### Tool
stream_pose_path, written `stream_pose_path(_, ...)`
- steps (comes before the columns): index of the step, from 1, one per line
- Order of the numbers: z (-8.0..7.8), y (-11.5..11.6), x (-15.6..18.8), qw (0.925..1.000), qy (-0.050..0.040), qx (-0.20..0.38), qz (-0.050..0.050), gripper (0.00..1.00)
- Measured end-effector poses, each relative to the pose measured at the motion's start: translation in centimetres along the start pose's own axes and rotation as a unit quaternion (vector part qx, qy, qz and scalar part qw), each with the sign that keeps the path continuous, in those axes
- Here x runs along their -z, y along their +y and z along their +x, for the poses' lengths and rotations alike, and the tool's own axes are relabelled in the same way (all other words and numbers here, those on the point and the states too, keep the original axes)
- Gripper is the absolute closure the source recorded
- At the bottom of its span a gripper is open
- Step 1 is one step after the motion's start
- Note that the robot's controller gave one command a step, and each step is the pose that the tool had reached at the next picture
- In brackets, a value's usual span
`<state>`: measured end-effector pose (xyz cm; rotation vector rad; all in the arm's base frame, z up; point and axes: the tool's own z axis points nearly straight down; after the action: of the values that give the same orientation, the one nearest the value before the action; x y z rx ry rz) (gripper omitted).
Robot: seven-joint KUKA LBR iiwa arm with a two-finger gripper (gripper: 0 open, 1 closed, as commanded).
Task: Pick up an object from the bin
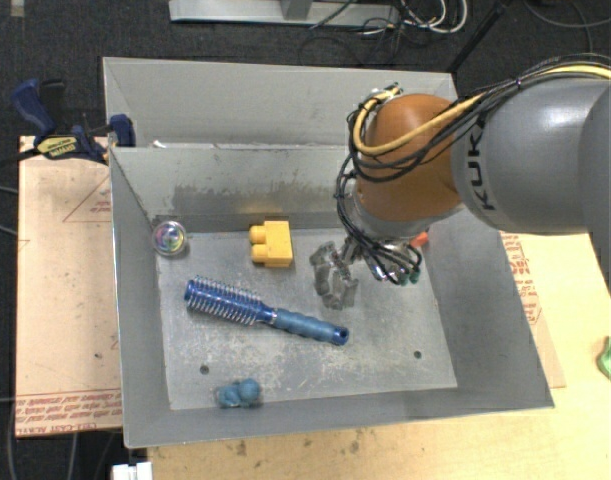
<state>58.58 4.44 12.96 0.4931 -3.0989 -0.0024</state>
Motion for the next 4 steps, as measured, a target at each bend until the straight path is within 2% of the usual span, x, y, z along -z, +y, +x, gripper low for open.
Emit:
stream_pose_path(1,-0.1,0.0,0.3,1.0000,-0.0024,-0.001,0.000,0.00)
stream_pose_path(2,3.5,0.6,-5.7,0.9997,0.0017,0.025,-0.001,0.00)
stream_pose_path(3,3.3,0.5,-5.4,0.9997,-0.0023,0.025,0.000,1.00)
stream_pose_path(4,0.0,-1.3,6.2,0.9996,-0.0077,0.029,0.002,1.00)
